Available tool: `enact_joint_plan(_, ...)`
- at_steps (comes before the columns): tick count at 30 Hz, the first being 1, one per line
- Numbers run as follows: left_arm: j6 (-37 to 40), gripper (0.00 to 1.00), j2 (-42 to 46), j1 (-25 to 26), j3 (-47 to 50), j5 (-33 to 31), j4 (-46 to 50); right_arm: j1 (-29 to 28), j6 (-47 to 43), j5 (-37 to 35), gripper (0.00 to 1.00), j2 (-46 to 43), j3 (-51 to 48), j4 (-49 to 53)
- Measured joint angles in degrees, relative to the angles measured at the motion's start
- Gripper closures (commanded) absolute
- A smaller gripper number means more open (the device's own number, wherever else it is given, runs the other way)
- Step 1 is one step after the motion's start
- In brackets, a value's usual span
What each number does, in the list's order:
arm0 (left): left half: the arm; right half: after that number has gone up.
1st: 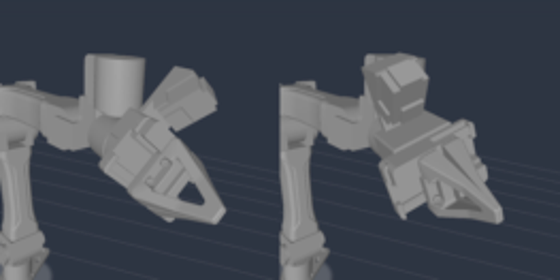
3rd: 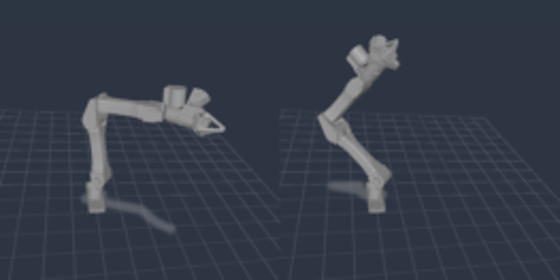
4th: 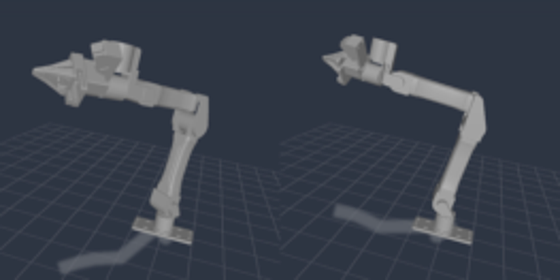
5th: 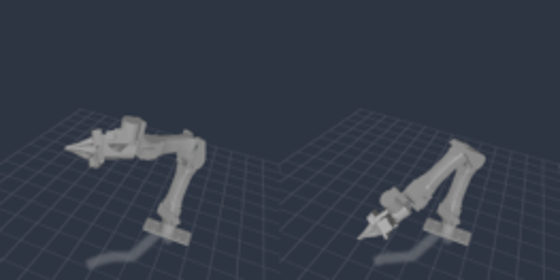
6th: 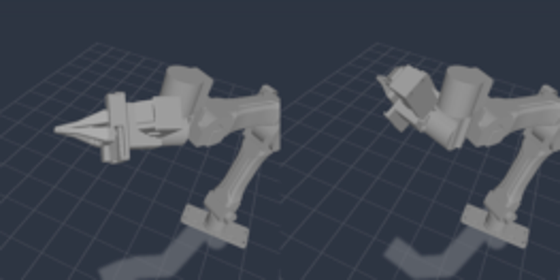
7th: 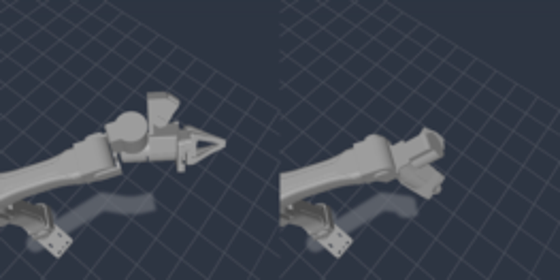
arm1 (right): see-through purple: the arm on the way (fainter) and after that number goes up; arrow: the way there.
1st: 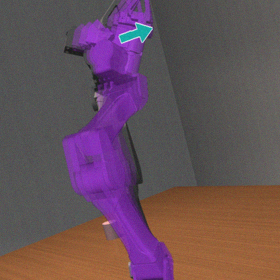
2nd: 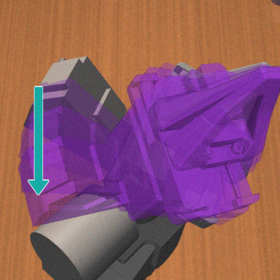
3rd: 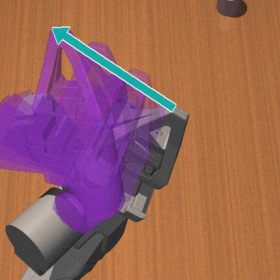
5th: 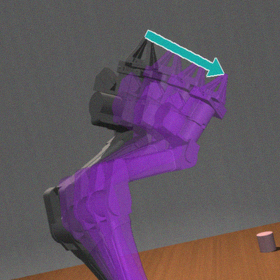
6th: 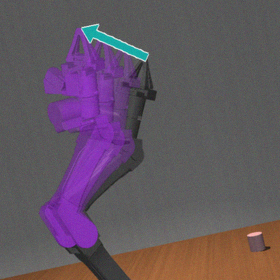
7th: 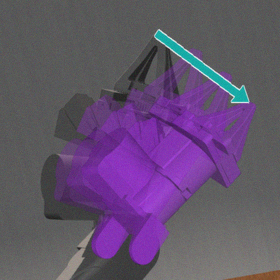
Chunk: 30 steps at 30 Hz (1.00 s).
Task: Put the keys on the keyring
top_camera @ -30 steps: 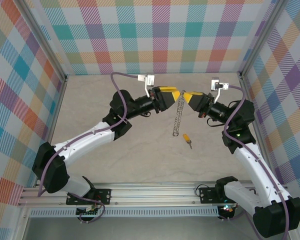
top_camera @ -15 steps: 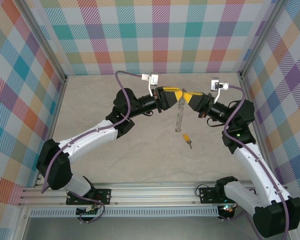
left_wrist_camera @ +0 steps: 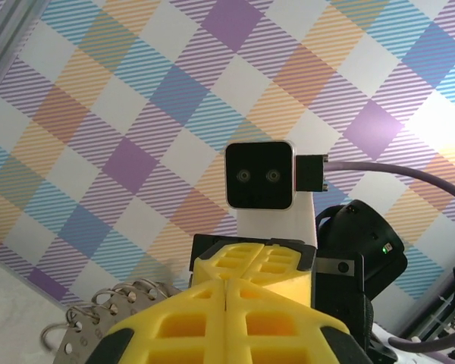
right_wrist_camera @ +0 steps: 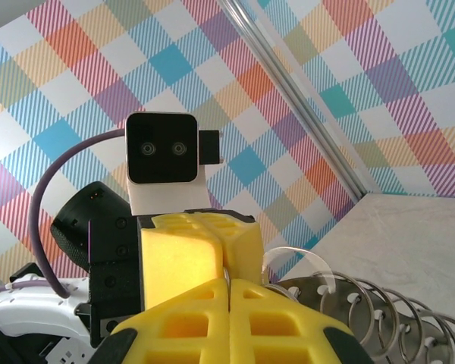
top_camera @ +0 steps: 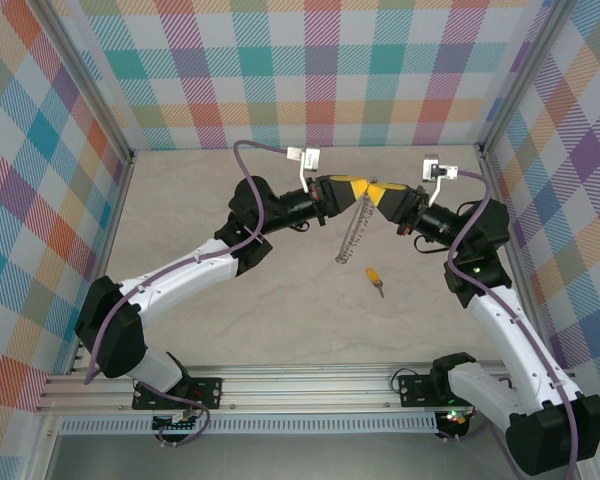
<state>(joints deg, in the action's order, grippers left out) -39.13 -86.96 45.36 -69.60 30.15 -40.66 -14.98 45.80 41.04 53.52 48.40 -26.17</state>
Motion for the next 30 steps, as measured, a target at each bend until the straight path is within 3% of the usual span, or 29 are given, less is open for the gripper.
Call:
enact_joint_plan(5,4.1,1.00,0.1,0.0,-0.7,0.5,5.6,1.0,-1.9,0.7,0.64,-0.4,0.2,5.5)
enact_joint_plan(17,26.8,1.00,0.6,0.1,-13.9,9.3,35.3,3.4,-10.2,6.8,0.63,-5.5,5.9,25.4)
enact_joint_plan(30,36.1,1.00,0.8,-1.0,-19.2,17.3,48.5,4.2,-15.2,13.0,0.67,-6.6,8.2,33.8)
